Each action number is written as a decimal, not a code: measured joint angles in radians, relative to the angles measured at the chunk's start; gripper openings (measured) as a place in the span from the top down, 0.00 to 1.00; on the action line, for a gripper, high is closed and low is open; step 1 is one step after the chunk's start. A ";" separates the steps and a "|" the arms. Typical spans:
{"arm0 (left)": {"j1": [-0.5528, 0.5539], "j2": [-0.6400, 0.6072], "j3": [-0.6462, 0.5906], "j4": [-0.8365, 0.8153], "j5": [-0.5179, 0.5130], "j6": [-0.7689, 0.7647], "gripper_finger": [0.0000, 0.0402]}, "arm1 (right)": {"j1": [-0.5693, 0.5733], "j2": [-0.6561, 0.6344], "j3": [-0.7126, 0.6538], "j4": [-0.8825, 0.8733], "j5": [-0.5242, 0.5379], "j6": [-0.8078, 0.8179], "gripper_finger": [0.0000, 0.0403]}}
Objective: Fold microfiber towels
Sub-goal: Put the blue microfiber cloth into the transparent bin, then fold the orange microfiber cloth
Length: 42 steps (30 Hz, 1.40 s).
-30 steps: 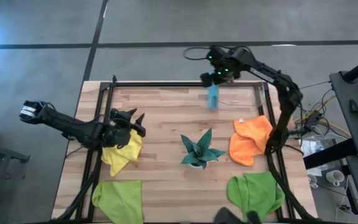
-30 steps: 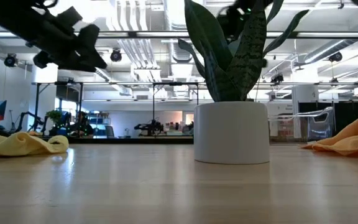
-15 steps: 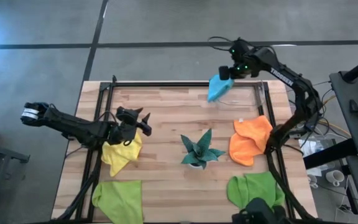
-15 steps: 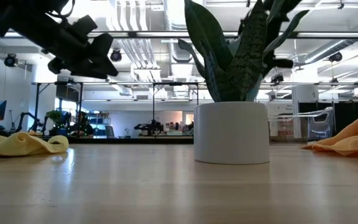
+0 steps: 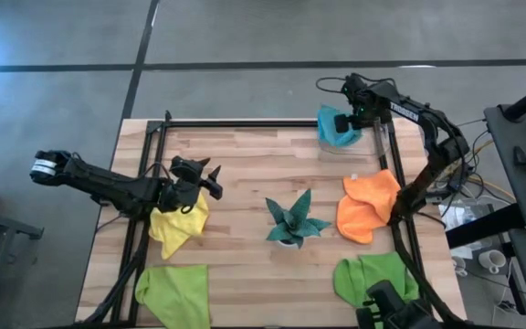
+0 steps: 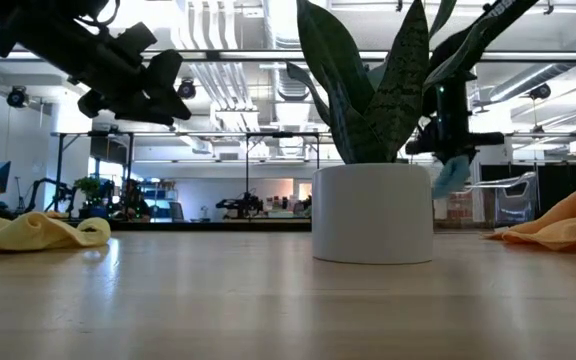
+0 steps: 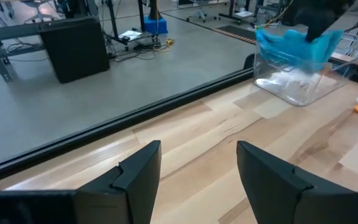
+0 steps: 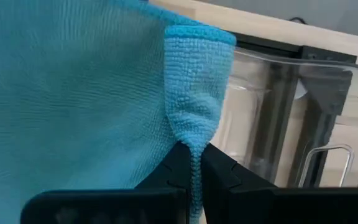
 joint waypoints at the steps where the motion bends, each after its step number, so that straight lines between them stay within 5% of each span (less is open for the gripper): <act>1: 0.000 0.000 0.000 0.001 0.000 0.000 0.51 | -0.003 -0.001 -0.013 0.011 0.010 -0.008 0.97; 18: 0.000 0.000 0.000 -0.001 0.032 0.027 0.51 | -0.025 0.048 -0.107 0.101 0.113 -0.100 0.96; 32: 0.000 0.000 0.000 0.000 0.039 0.043 0.51 | -0.011 0.033 -0.006 -0.041 0.110 -0.138 0.58; 42: 0.000 0.000 0.001 0.000 0.084 0.113 0.51 | 0.152 -0.066 -0.014 0.030 0.063 -0.132 0.55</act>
